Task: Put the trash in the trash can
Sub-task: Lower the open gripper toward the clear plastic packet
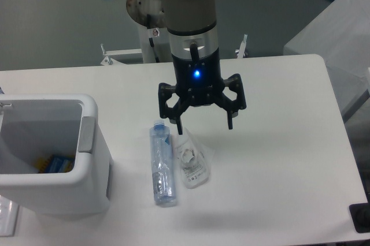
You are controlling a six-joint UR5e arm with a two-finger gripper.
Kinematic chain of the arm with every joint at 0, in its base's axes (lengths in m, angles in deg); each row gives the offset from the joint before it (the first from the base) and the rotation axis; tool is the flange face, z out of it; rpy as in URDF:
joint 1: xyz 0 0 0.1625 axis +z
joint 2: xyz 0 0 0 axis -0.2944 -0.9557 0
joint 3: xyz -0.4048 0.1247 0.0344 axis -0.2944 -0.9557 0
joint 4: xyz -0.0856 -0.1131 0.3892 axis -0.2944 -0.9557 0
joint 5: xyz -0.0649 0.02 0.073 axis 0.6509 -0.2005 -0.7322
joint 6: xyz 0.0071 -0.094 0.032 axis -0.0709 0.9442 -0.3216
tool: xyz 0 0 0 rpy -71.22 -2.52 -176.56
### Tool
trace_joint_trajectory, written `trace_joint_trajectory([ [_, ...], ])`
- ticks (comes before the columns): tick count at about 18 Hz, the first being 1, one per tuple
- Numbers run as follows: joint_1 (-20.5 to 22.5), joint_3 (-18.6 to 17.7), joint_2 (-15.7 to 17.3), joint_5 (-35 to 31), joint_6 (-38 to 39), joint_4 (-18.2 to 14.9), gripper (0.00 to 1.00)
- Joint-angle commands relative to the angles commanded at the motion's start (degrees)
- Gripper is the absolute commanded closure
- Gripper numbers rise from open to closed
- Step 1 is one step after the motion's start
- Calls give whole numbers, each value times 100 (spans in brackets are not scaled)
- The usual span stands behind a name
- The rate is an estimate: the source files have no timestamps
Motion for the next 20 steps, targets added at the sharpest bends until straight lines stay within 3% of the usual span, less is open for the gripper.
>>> trace_joint_trajectory([
  [9, -53, -377, -44, -229, 9, 17, 0],
  [14, -53, -1036, -53, -211, 52, 298, 0],
  [19, -53, -1880, -9, -202, 62, 895, 0],
  [20, -18, -1950, -26, -194, 44, 888, 0],
])
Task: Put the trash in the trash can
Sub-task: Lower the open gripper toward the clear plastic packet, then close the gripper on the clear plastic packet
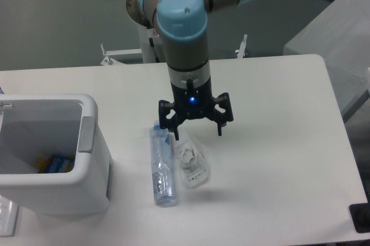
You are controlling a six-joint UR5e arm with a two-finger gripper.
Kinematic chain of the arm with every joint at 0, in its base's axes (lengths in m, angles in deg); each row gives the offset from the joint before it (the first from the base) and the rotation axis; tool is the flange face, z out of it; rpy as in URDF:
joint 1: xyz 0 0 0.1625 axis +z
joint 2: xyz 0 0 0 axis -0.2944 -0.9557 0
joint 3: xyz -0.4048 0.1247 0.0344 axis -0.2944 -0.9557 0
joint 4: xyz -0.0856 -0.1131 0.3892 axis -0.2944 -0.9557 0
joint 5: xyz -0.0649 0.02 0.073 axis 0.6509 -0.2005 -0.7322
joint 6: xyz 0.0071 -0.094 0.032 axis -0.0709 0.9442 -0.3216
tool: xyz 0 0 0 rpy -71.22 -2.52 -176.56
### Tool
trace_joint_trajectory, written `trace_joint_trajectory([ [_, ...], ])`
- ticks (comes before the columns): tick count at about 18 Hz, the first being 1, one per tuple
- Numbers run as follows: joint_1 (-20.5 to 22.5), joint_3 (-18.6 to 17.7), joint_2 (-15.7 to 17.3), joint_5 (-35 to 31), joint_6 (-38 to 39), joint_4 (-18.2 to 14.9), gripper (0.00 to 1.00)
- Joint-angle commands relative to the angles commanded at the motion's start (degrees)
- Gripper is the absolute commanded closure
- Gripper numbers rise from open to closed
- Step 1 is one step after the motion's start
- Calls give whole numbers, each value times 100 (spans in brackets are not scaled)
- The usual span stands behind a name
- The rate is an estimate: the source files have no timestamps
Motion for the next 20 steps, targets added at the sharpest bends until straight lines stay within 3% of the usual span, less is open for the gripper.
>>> trace_joint_trajectory([
  [7, 44, -238, -579, -53, -26, 79, 0],
  [16, 141, -414, -905, -184, -352, 105, 0],
  [20, 141, -536, -1072, -544, -343, 333, 3],
])
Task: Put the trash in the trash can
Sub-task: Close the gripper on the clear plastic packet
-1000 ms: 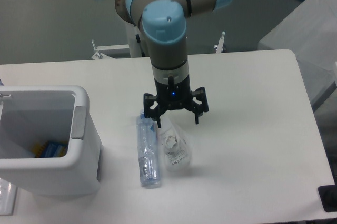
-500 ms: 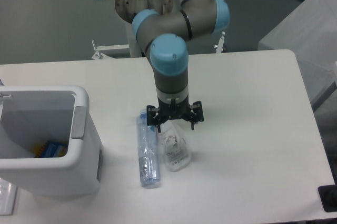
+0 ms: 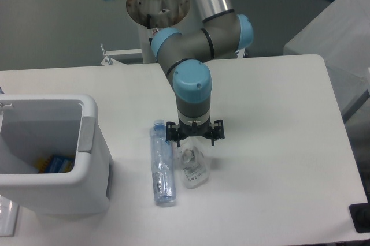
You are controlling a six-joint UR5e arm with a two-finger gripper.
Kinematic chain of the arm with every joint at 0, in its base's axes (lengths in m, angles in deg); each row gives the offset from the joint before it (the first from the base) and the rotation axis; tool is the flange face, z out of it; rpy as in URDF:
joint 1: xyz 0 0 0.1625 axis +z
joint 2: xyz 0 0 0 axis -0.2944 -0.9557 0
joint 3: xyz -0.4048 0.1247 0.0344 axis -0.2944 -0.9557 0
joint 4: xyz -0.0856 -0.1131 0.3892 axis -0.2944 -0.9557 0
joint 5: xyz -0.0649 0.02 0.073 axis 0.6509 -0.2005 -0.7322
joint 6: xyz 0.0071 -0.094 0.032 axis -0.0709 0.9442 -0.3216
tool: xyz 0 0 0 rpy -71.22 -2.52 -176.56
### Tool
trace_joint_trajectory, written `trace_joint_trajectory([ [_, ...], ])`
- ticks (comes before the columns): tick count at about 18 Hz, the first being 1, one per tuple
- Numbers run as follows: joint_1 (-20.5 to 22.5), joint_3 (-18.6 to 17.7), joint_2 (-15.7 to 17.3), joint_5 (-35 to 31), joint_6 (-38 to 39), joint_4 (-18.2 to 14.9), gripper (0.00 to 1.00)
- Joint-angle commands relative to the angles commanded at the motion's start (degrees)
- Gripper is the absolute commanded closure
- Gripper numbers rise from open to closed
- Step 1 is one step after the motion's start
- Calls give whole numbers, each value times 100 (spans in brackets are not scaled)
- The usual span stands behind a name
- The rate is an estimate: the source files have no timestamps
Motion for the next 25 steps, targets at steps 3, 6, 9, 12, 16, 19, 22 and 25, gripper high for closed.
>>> trace_joint_trajectory([
  [3, -9, -53, -9, -10, 26, 124, 20],
  [6, -9, -53, -27, -10, 26, 133, 39],
  [9, -17, -53, -35, -10, 61, 133, 65],
  [12, -17, -9, -35, 25, 61, 124, 96],
  [16, 35, 52, 35, 261, 35, 124, 100],
  [19, 166, 262, 289, 867, 70, 115, 100],
  [22, 491, 561, 588, 1973, 525, 115, 100],
  [25, 685, 1053, 764, 2801, 1027, 89, 100],
])
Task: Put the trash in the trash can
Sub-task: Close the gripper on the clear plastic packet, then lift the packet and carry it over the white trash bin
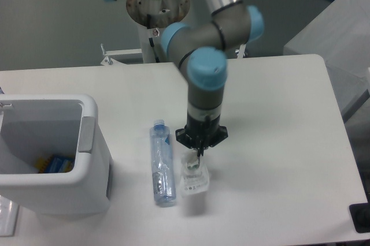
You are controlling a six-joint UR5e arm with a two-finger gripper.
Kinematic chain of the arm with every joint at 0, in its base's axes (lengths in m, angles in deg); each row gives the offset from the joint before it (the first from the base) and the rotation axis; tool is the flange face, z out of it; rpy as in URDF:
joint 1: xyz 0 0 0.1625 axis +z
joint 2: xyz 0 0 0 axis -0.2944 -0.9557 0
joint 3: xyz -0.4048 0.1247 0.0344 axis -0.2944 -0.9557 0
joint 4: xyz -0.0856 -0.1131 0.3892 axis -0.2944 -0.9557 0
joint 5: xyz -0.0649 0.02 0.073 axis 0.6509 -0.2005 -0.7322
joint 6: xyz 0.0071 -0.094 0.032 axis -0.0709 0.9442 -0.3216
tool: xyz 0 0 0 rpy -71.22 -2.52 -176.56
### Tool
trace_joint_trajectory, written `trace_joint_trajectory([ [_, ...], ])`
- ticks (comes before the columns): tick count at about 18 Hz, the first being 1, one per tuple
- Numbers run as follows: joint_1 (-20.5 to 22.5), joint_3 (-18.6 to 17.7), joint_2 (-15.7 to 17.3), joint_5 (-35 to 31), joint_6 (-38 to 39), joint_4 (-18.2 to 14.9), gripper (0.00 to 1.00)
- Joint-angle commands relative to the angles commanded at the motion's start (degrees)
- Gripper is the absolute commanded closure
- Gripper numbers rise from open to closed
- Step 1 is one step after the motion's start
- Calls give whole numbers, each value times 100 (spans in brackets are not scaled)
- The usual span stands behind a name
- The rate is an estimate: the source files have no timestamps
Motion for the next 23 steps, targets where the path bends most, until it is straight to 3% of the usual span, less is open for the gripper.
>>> trace_joint_trajectory([
  [5, 1, 598, 141, 757, 783, -9, 100],
  [9, -183, 670, 483, 1188, 801, 17, 100],
  [15, -1087, 573, 852, 1233, 819, 26, 100],
  [21, -1984, 520, 809, 1215, 783, 17, 100],
  [23, -2204, 372, 809, 1189, 758, 44, 96],
])
